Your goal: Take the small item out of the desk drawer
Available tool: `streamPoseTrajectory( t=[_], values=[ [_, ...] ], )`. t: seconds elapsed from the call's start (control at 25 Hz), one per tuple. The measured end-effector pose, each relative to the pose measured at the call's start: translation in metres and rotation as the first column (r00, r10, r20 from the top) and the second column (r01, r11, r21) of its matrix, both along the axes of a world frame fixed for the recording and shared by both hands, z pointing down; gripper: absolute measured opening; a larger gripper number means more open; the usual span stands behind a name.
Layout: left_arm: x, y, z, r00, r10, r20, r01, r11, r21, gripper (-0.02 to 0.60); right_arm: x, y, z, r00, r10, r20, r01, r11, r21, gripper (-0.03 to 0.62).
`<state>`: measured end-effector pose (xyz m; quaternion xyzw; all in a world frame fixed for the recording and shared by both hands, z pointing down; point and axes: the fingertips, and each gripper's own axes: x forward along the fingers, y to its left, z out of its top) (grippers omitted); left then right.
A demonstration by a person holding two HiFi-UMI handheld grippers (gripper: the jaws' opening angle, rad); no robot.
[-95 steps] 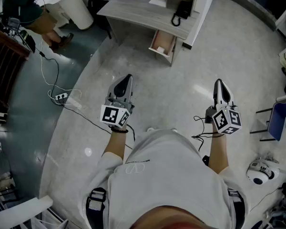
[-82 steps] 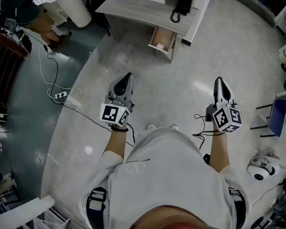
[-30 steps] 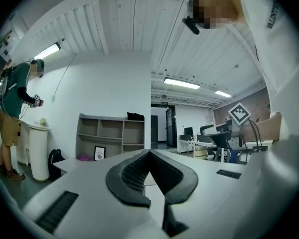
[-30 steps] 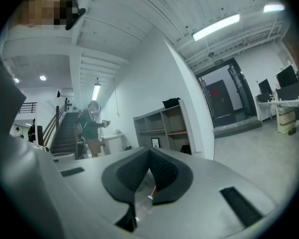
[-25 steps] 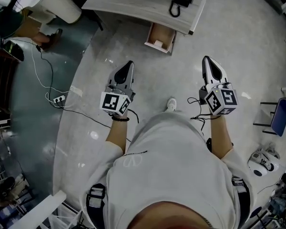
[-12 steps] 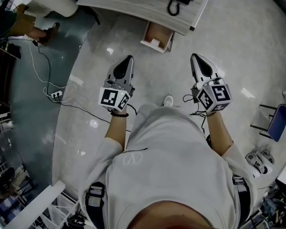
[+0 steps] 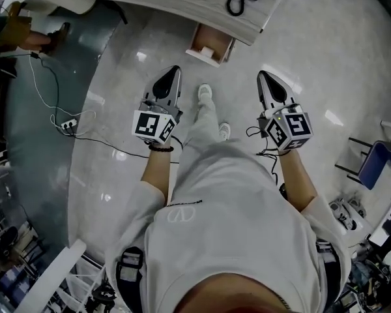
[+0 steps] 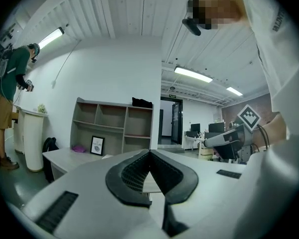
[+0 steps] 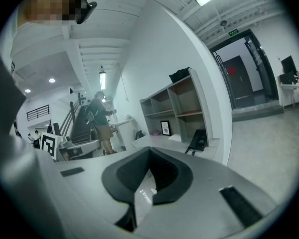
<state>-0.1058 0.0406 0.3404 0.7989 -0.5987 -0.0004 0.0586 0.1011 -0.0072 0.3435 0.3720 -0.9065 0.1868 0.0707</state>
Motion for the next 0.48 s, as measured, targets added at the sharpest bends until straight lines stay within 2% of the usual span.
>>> streamPoseTrajectory(
  t=[0.12,0.28,0.48],
  values=[
    [-0.002,-0.023,0.015,0.999,0.025,-0.020,-0.025,1.000,-0.015,-0.002,-0.013,-0.014,0.013,1.000,-0.006,-0.020,0.006,1.000,0.002,0.002],
    [-0.007,-0.058,0.035,0.997,0.069,-0.036,-0.070,0.997,-0.036,0.000,-0.036,-0.040,0.024,0.999,-0.003,-0.052,0.006,0.998,0.056,0.002],
    [-0.019,-0.110,0.089,0.993,0.120,-0.004,-0.119,0.984,-0.136,0.000,-0.072,-0.072,0.052,1.000,-0.016,-0.010,0.016,1.000,0.013,0.002]
  ],
)
